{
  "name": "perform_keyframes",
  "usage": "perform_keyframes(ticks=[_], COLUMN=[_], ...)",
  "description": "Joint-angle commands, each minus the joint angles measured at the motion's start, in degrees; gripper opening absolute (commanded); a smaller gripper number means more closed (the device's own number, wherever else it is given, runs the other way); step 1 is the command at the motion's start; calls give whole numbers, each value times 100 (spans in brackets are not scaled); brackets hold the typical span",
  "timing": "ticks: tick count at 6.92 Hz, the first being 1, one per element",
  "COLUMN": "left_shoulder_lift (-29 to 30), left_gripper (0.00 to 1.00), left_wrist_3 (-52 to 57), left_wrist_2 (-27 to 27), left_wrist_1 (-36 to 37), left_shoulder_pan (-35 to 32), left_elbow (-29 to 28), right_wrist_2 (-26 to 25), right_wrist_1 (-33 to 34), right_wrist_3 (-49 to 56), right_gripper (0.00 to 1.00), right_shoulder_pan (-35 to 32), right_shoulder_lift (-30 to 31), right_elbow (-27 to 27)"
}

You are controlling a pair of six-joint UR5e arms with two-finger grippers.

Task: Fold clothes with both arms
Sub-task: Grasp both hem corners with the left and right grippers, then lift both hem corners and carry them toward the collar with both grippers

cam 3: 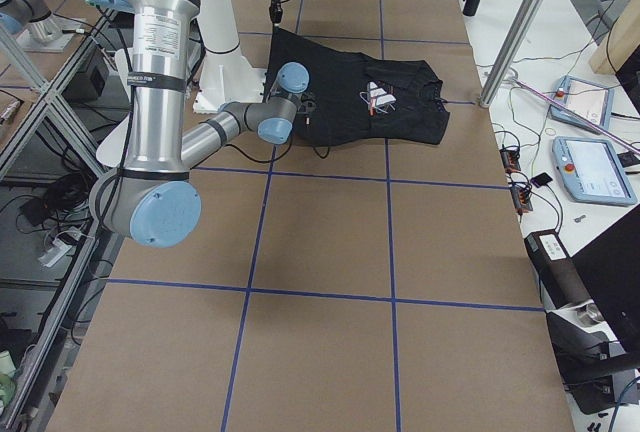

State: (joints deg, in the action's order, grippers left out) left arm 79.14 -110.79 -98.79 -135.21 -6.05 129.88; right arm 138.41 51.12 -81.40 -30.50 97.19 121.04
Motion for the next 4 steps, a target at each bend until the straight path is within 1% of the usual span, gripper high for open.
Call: perform_keyframes(ticks=[1,2,3,4], left_shoulder_lift=[-4,-21,-13,5], left_gripper=[0,0,0,0], left_wrist_3=[4,4,4,4], left_wrist_2=[-1118,-1264,-1361,-1597], left_wrist_1=[406,408,408,408], left_shoulder_pan=[-36,16,86,78], left_elbow=[545,608,617,618], right_wrist_2=[544,869,1107,1170], right_wrist_1=[-599,-881,-1032,-1051], right_wrist_3=[-25,-199,-627,-849], right_gripper=[0,0,0,0], right_shoulder_pan=[9,18,96,184], right_shoulder_lift=[553,712,731,705], right_elbow=[61,52,34,25])
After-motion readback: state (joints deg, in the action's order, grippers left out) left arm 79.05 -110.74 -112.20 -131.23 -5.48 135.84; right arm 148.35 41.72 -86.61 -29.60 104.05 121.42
